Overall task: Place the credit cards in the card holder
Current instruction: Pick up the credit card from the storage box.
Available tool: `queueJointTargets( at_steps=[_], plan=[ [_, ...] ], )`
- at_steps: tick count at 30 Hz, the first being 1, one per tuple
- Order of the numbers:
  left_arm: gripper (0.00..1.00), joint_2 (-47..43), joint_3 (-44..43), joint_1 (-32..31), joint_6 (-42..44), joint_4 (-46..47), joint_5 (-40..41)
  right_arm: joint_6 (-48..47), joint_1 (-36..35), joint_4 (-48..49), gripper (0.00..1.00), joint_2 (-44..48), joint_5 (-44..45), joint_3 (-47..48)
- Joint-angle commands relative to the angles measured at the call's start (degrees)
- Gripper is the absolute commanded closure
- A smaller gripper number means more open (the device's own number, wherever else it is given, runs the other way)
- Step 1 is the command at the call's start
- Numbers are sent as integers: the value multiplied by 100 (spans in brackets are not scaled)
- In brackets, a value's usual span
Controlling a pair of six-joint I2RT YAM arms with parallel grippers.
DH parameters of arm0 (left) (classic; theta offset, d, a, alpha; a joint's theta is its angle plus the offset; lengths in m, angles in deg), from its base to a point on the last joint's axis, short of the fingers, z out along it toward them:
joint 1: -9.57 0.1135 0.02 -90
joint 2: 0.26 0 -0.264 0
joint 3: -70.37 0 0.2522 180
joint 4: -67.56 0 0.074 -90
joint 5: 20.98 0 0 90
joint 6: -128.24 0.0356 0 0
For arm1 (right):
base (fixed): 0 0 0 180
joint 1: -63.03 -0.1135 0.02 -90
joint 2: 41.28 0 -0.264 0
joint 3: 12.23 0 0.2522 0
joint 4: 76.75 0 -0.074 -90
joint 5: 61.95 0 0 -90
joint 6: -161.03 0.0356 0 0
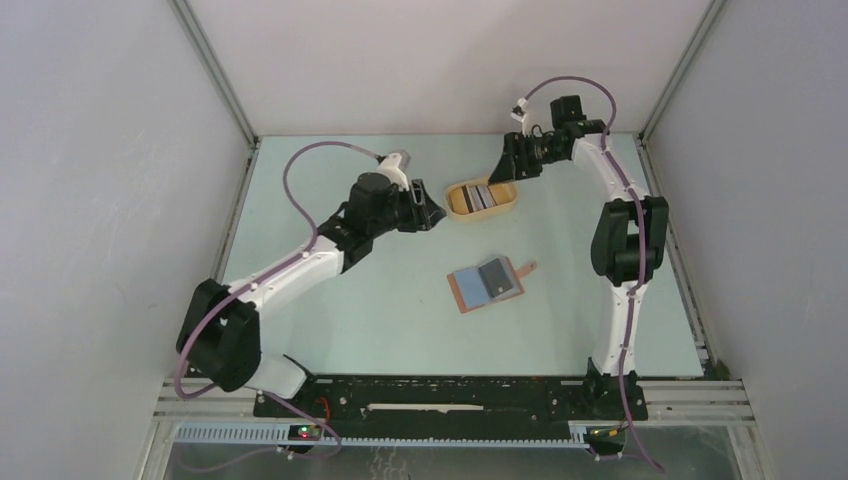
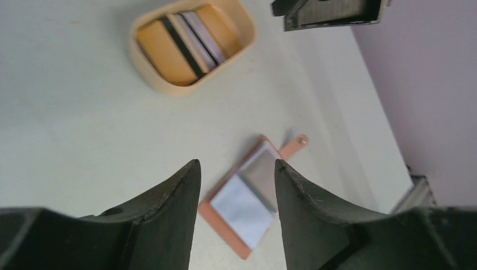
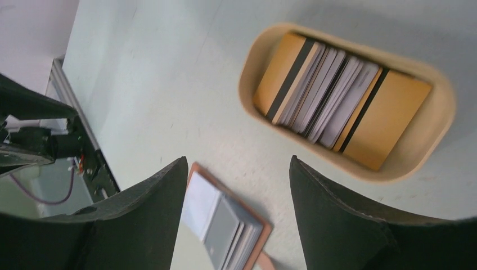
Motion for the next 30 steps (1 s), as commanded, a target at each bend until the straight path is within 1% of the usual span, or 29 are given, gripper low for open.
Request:
queueJointTargets(
  at_steps=[1,2,4,6,7,9,10,19,22,30],
  plan=[
    [40,-508,176,291,389,-264,985,350,-150,-70,24,-494,362,910],
    [36,-562,177,379,312,-261,1083,378,-173,-118,24,-656,410,1070],
    [22,-620,218,647,83,-194,1158,444,-199,-154,25,-916,509,1329],
    [3,-581,345,951,-321,-14,858,566,-202,-137,24,-1173,526,1584],
    [1,-476,414,1149,-619,59,567,639,-202,-121,24,-1292,557,1655],
    [0,-186,517,1489,-1122,268,-196,736,-210,-121,23,-1490,591,1908],
    [0,-95,596,1561,-1279,344,-345,779,-227,-107,22,-1586,651,1989],
    [0,-222,1100,1517,-1225,471,-191,957,-372,-57,19,-2091,1167,2297],
    [0,-187,1210,1483,-1294,590,-225,1006,-377,-42,19,-2193,1183,2306],
    [0,41,1125,1326,-1290,651,-309,1109,-460,-18,19,-2381,1099,2271]
  ],
)
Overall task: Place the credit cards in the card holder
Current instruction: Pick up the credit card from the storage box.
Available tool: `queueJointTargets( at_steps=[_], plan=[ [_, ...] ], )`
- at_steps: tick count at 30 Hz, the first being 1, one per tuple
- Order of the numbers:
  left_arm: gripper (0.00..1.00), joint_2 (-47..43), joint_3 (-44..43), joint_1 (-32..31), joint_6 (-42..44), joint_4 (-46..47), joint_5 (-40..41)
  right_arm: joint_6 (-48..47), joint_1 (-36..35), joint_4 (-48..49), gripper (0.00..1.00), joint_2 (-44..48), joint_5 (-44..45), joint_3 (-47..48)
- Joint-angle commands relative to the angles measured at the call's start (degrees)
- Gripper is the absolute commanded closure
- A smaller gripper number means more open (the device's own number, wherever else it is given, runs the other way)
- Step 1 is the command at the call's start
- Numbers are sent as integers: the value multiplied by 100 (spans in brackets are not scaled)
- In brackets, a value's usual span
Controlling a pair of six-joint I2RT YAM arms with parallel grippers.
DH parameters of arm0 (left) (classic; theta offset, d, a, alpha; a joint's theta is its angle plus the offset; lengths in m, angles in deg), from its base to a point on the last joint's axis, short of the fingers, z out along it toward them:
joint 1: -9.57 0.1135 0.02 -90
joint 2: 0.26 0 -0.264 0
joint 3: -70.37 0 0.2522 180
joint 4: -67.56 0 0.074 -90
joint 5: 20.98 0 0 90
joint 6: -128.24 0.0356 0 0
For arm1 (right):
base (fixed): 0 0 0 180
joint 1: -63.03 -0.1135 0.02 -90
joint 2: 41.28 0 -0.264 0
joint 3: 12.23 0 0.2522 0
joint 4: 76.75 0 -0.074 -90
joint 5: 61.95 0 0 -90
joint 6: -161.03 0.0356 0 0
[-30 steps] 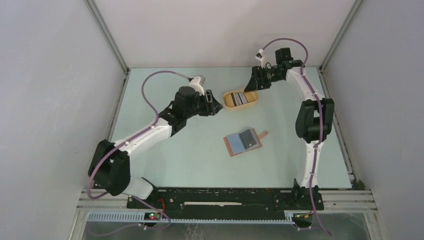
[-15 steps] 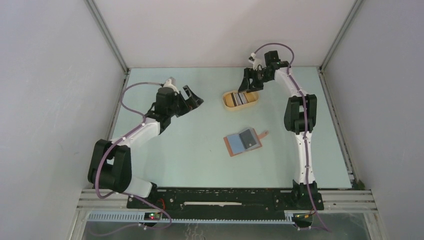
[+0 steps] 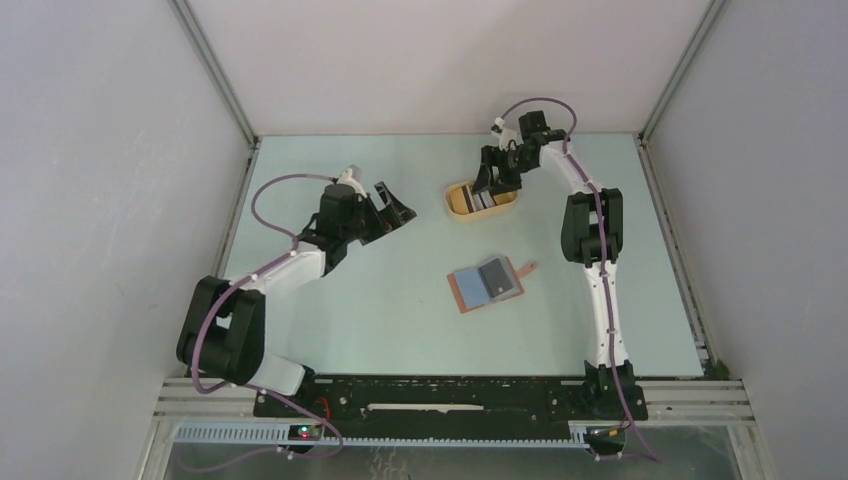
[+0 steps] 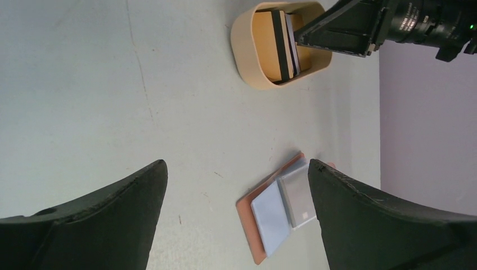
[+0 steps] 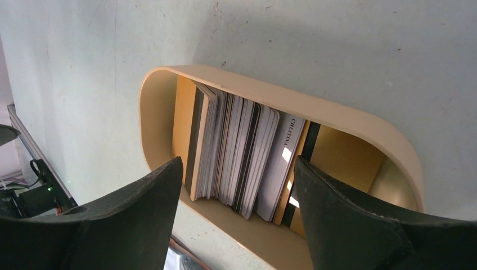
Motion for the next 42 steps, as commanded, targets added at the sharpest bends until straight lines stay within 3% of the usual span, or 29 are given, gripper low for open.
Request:
queueJointTargets(
  at_steps=[1,30,37,42],
  plan=[
    [0,113,-4,-90,-73,262,-114,154,-89,57,19,-93,10,235],
    [0,488,-173,-180,-128,365,-337,1825,-31,1392,29,112,-2390,-718],
    [0,517,-180,-189,-162,388,-355,1914,-124,1445,31,20,-2246,-703],
    [0,539,-221,-196,-163,379,-362,2206,-192,1747,33,-23,-2601,-777]
  ],
)
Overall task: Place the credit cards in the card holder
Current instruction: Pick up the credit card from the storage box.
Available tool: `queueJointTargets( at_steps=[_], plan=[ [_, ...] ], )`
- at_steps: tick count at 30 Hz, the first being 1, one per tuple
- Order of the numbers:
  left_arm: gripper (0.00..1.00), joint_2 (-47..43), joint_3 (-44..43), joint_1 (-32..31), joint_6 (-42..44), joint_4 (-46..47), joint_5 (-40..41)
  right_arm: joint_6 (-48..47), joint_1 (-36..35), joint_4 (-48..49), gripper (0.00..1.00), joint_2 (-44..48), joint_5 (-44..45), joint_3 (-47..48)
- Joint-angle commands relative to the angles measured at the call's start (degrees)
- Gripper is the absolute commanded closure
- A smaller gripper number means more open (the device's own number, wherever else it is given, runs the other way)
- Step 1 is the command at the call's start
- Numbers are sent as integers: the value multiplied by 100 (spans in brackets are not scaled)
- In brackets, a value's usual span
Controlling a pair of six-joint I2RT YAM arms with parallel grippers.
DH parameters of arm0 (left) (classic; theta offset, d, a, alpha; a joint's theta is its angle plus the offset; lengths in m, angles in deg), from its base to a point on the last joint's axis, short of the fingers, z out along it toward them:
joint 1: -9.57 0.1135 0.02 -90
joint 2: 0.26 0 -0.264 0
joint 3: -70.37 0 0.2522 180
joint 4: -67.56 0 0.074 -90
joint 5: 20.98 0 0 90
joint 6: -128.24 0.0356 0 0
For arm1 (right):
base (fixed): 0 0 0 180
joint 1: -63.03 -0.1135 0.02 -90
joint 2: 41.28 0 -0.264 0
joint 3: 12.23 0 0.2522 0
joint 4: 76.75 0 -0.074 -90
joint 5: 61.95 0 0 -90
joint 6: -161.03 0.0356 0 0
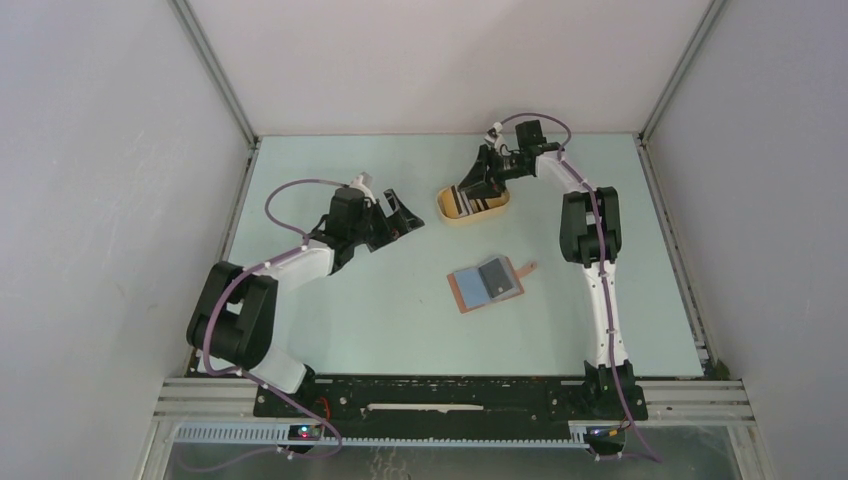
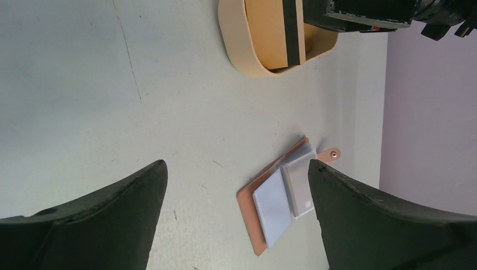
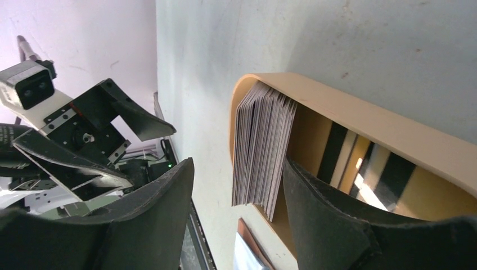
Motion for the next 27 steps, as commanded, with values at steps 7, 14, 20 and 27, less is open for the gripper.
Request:
queueJointTargets(
  at_steps=[7,14,20,27],
  plan=[
    [0,83,-259,-39,-23,219,-74,141,-224,125,28,-31,-460,106],
    [0,179,-320,-39,-32,220,-101,-406,-339,-368,21,-44,-150,300],
    [0,255,-381,-39,-41,215,-132,-646,-450,-650,19,-69,85,425],
    [0,283,-393,-39,-32,190,-137,-867,-627,-929,14,-176,667,619]
  ],
)
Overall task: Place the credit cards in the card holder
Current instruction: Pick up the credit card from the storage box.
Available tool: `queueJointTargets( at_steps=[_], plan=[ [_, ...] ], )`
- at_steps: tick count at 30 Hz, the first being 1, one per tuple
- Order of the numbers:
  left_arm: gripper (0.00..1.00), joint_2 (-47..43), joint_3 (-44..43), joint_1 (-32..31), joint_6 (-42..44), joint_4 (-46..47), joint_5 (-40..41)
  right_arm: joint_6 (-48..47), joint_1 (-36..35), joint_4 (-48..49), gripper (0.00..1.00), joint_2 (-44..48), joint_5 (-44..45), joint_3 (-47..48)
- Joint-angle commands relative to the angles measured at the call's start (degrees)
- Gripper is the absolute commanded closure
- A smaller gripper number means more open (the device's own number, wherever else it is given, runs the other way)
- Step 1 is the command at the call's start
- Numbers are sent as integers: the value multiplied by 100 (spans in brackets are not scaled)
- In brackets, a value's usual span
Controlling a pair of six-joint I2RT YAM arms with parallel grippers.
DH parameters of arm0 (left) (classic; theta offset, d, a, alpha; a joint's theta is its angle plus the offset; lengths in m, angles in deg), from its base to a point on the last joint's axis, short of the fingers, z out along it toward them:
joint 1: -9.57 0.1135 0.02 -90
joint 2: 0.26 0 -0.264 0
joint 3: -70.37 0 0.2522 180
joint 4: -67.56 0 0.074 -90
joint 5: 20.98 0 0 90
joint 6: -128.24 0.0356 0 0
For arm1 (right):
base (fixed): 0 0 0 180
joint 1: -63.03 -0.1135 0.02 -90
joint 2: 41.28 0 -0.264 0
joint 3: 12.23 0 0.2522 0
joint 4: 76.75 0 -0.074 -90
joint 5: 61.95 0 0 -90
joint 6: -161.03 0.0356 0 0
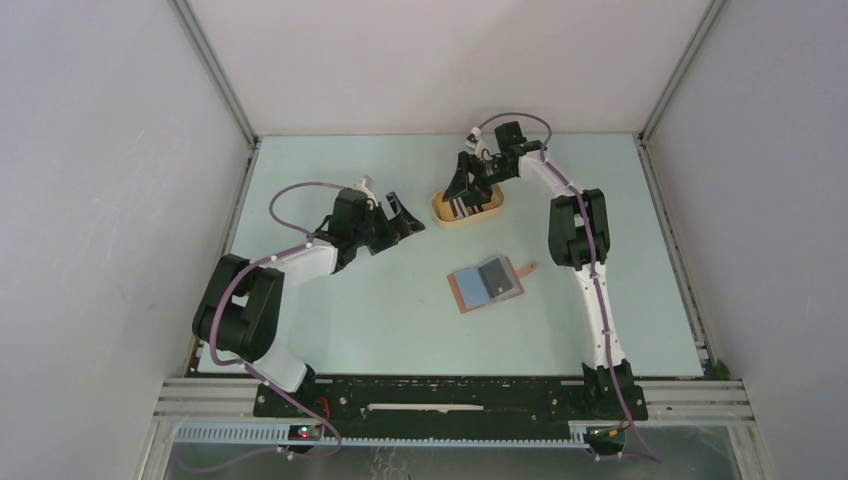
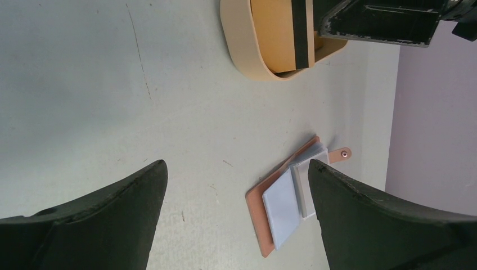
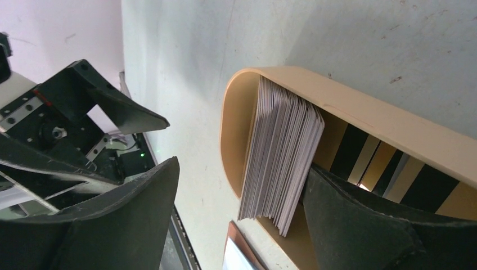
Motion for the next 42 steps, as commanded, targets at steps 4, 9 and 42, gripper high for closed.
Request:
queueJointTargets(
  at_steps=[4,9,42],
  plan=[
    [0,2,-364,-39,-27,138,-95,-191,-215,-246,15,-180,211,347],
    [0,-14,-353,-39,-27,127,-95,-145,-207,-226,18,-108,75,356],
    [0,34,-348,-39,-45,159,-113,21,471,-87,38,331,5,31]
  ],
)
